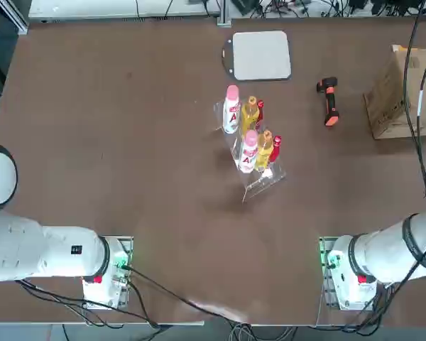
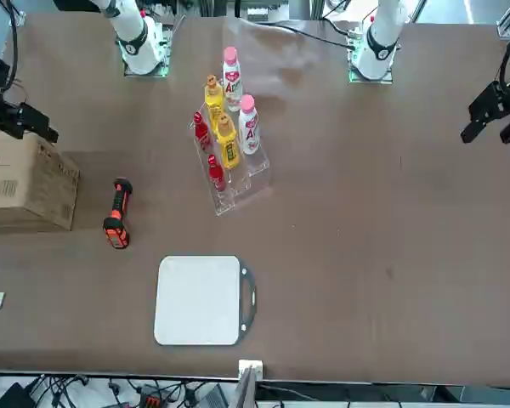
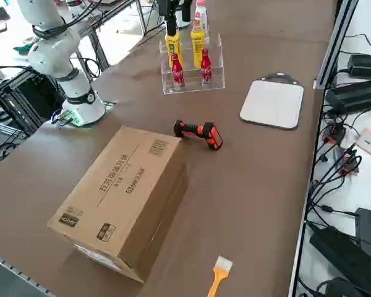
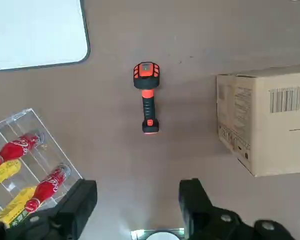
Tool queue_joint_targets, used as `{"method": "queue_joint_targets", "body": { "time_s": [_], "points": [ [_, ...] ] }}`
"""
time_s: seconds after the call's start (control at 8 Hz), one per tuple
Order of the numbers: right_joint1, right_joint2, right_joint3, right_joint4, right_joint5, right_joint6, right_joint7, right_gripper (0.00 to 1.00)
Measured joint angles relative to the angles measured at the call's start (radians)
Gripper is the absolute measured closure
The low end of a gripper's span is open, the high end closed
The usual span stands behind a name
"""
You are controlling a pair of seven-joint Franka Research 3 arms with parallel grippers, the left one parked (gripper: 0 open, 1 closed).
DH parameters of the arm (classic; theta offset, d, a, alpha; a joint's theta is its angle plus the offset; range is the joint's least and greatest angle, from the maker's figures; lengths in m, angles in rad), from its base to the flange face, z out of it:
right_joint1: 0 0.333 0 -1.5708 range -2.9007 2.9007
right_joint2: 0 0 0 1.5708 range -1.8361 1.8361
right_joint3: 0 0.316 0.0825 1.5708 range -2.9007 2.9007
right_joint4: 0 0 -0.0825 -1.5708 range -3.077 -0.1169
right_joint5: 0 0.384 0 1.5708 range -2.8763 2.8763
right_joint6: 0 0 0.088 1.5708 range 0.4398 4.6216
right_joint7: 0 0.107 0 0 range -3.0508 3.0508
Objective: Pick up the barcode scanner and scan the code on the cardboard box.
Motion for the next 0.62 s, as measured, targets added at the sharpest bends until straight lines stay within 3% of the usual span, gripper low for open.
{"method": "queue_joint_targets", "body": {
  "time_s": [0.62],
  "points": [
    [-0.002, 0.000, -0.001, 0.000, -0.004, 0.001, -0.001, 0.00]
  ]
}}
